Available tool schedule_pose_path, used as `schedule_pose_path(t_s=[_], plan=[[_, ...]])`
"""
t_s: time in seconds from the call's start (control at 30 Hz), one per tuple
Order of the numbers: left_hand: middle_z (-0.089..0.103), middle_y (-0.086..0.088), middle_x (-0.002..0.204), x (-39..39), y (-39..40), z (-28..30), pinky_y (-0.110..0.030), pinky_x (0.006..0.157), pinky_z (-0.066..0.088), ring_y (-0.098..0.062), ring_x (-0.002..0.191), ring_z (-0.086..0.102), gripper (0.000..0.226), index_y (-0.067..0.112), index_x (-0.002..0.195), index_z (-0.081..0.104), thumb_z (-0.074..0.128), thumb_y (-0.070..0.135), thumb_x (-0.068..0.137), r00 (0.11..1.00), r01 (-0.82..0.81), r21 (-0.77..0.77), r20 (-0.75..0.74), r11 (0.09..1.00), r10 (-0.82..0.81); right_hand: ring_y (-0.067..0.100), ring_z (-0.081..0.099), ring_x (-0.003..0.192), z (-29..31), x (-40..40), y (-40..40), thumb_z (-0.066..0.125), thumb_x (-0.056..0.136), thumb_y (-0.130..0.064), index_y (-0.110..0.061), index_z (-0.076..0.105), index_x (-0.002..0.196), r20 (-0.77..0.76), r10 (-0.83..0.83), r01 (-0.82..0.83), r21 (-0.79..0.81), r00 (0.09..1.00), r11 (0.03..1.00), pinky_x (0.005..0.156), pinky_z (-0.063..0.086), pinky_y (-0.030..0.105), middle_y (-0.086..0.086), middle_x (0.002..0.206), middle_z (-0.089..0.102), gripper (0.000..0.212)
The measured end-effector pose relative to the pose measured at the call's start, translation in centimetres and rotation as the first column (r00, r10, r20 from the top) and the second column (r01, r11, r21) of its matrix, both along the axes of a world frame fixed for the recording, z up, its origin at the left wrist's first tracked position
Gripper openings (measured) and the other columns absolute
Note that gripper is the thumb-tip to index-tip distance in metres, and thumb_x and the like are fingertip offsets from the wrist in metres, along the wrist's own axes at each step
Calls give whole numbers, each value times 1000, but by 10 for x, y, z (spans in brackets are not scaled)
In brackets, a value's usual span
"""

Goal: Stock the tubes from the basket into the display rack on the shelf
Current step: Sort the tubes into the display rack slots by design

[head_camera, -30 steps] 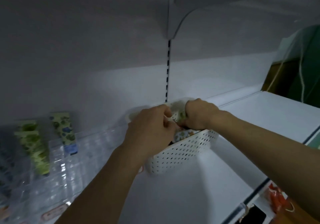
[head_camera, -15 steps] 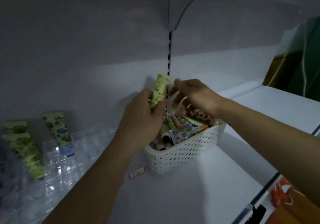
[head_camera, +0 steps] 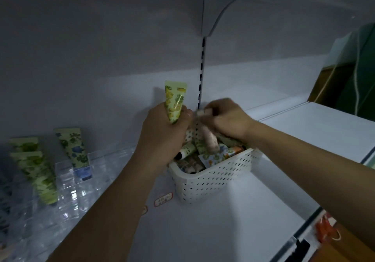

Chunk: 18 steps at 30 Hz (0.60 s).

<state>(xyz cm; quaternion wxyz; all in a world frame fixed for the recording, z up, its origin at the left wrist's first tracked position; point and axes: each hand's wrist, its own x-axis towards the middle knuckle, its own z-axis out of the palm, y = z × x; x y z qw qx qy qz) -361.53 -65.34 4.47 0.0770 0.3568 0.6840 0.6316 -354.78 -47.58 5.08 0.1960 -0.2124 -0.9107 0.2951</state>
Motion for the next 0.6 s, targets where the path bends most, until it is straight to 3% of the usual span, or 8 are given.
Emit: schedule_pose_path(t_s=[0.1, 0.2, 0.23, 0.27, 0.33, 0.4, 0.47, 0.6], plan=[[72, -1, 88, 2, 0, 1, -30, 75, 53, -9, 73, 66, 16, 29, 82, 62, 59, 26, 98, 988, 17, -94, -150, 995, -31, 17, 60, 60, 17, 3, -7, 59, 99, -17, -2, 68, 95, -309, 96, -192, -299, 946, 935, 55, 49, 29, 12, 79, 66, 18], [75, 6, 84, 4, 0, 2, -25, 64, 57, -7, 71, 71, 12, 21, 101, 70, 58, 19, 99, 986, 71, -77, -142, 995, -81, 28, 68, 71, 32, 7, -19, 43, 107, -15, 8, 64, 109, -436, 150, -420, -631, 888, 653, 65, 59, 35, 21, 90, 68, 30], [74, 7, 79, 3, -1, 2, -24, 59, 56, -8, 65, 71, 12, 20, 99, 69, 58, 17, 99, 993, 63, -47, -100, 997, -68, 29, 71, 73, 32, 6, -19, 39, 108, -16, 4, 65, 110, -411, 134, -397, -663, 902, 635, 65, 59, 35, 19, 93, 71, 33], [72, 6, 74, 3, -2, 2, -25, 57, 55, -10, 59, 68, 11, 17, 96, 68, 58, 14, 98, 997, 45, -19, -54, 999, -46, 28, 72, 73, 31, 6, -21, 39, 108, -19, -2, 66, 109, -323, 125, -308, -614, 938, 727, 62, 58, 33, 17, 95, 73, 33], [66, -4, 70, 1, -3, 3, -32, 56, 53, -16, 56, 63, 6, 4, 94, 63, 59, 9, 95, 999, 29, 32, 22, 999, -29, 23, 71, 77, 16, 1, -20, 48, 105, -32, -15, 68, 105, 67, 102, -89, -170, 993, 981, 60, 53, 28, 10, 99, 74, 27], [60, -9, 69, 0, -2, 4, -31, 54, 51, -18, 57, 59, 8, -1, 90, 59, 62, 7, 92, 998, 20, 61, 58, 998, -24, 19, 67, 91, -2, -7, -20, 54, 98, -48, -17, 68, 112, 467, 26, -146, 224, 884, 964, 73, 50, 27, 4, 108, 71, 37], [57, -9, 68, -2, -1, 4, -28, 53, 49, -17, 57, 56, 10, 1, 85, 56, 64, 7, 89, 999, 8, 50, 45, 999, -10, 19, 62, 102, -12, -11, -20, 60, 94, -52, -17, 65, 122, 539, 25, -167, 217, 842, 962, 81, 48, 27, 2, 117, 67, 45], [62, -11, 74, -2, 0, 3, -34, 66, 58, -20, 66, 63, 12, 11, 84, 57, 66, 16, 91, 998, -24, 32, 55, 999, 22, 20, 65, 103, -8, -5, -16, 76, 86, -29, -20, 68, 116, 257, 95, -64, -126, 962, 990, 93, 56, 36, 2, 115, 68, 32]])
